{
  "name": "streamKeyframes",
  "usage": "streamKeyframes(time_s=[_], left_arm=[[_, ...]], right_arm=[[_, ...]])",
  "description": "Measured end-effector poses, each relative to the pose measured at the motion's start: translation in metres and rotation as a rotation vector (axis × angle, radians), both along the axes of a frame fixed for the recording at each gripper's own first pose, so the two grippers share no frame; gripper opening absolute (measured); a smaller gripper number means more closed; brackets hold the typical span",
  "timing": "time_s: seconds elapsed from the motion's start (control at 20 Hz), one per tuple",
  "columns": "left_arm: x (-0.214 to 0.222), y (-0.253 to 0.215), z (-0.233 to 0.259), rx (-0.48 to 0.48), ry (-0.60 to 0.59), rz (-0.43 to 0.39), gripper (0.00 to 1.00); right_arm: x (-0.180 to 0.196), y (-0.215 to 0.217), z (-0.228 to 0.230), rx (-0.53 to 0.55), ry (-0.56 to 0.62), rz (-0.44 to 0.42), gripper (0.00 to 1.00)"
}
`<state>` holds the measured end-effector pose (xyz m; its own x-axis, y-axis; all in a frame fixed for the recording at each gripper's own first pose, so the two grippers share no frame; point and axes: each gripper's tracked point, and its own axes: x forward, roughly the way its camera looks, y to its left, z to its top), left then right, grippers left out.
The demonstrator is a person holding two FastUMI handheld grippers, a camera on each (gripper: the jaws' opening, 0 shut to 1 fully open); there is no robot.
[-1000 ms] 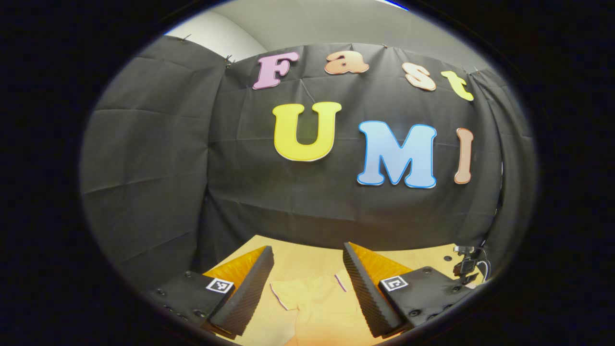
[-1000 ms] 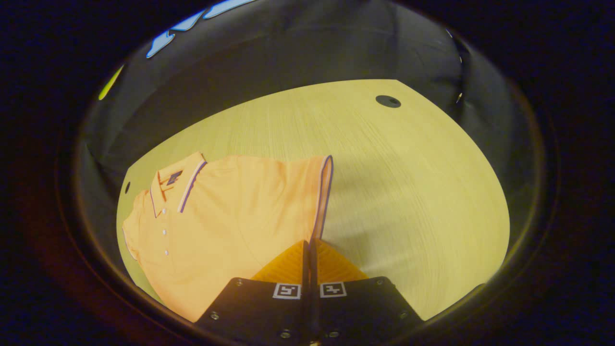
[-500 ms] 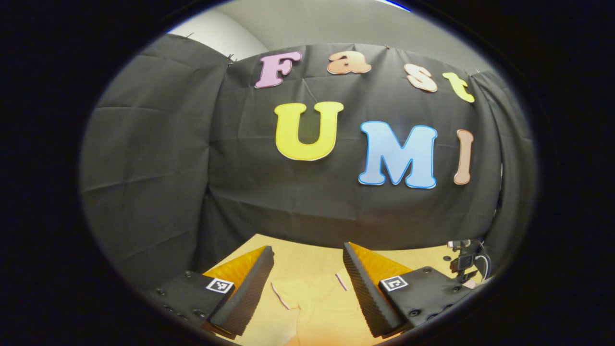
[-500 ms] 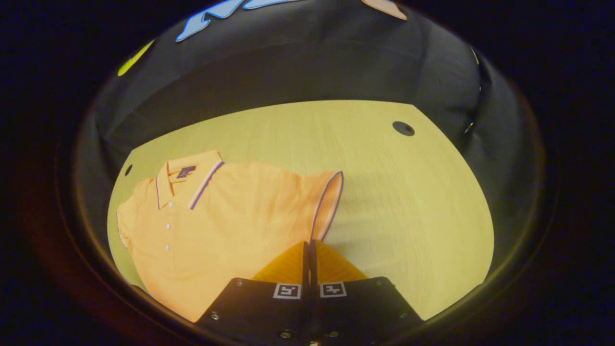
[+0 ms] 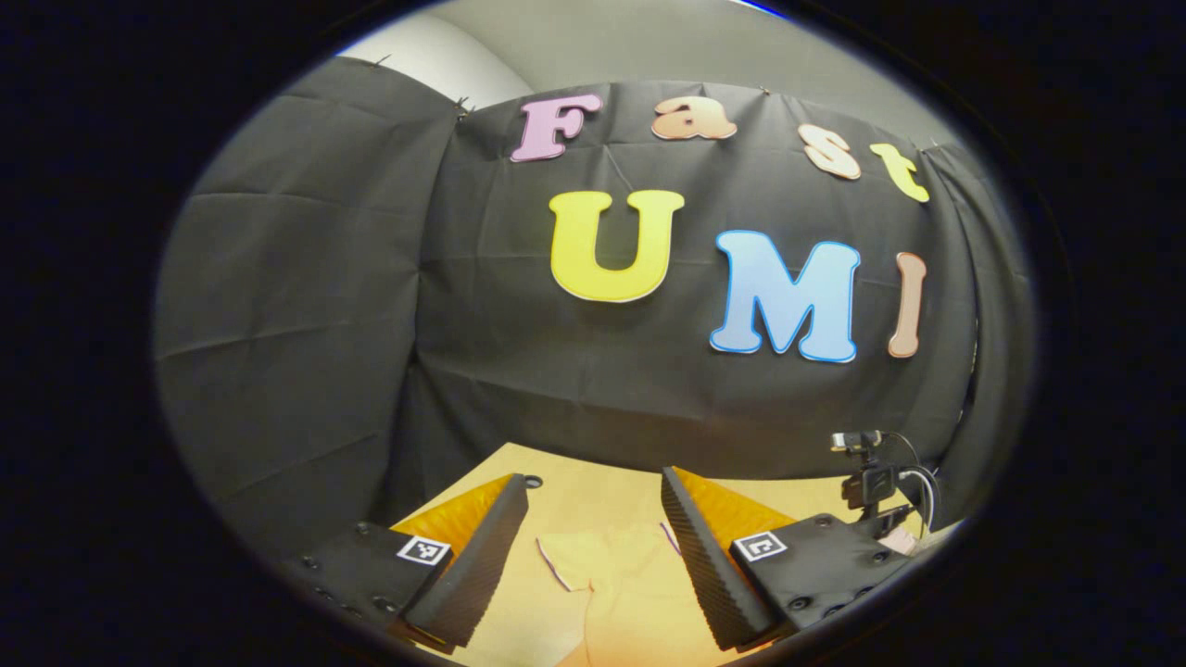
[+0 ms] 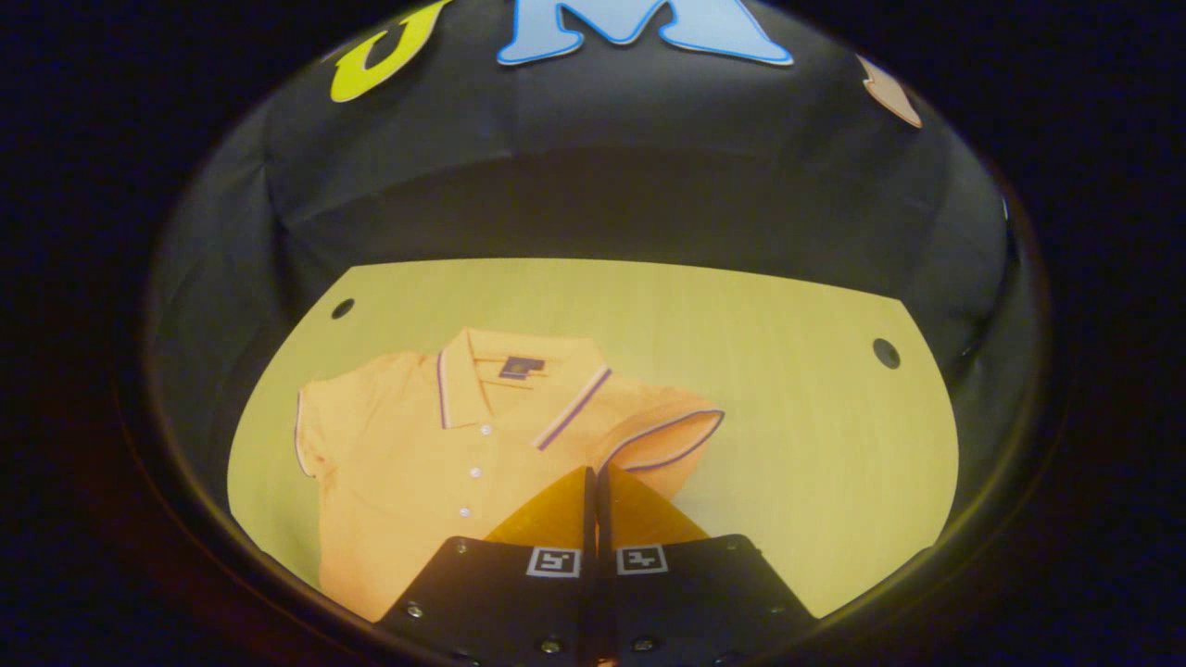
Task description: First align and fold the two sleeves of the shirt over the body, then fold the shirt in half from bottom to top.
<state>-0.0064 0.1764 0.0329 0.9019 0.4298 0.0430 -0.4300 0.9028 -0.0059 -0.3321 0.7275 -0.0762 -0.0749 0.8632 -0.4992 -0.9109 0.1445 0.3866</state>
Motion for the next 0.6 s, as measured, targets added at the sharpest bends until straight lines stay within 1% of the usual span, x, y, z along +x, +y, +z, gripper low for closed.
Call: streamKeyframes(time_s=[0.15,0.3,0.5,0.55,0.6], left_arm=[[-0.006,0.01,-0.005,-0.006,0.007,0.017,0.94],[-0.012,0.019,-0.01,-0.017,0.014,0.028,0.94],[-0.012,0.026,-0.017,-0.029,0.031,0.029,0.94],[-0.011,0.028,-0.02,-0.031,0.033,0.029,0.94],[-0.011,0.03,-0.021,-0.032,0.034,0.026,0.94]], right_arm=[[-0.036,0.006,0.001,-0.008,-0.025,0.074,0.0],[-0.049,0.01,-0.009,-0.042,-0.054,0.088,0.0],[-0.056,0.007,-0.011,-0.059,-0.062,0.094,0.15],[-0.053,0.006,-0.011,-0.057,-0.072,0.09,0.34],[-0.051,0.004,-0.009,-0.054,-0.08,0.083,0.37]])
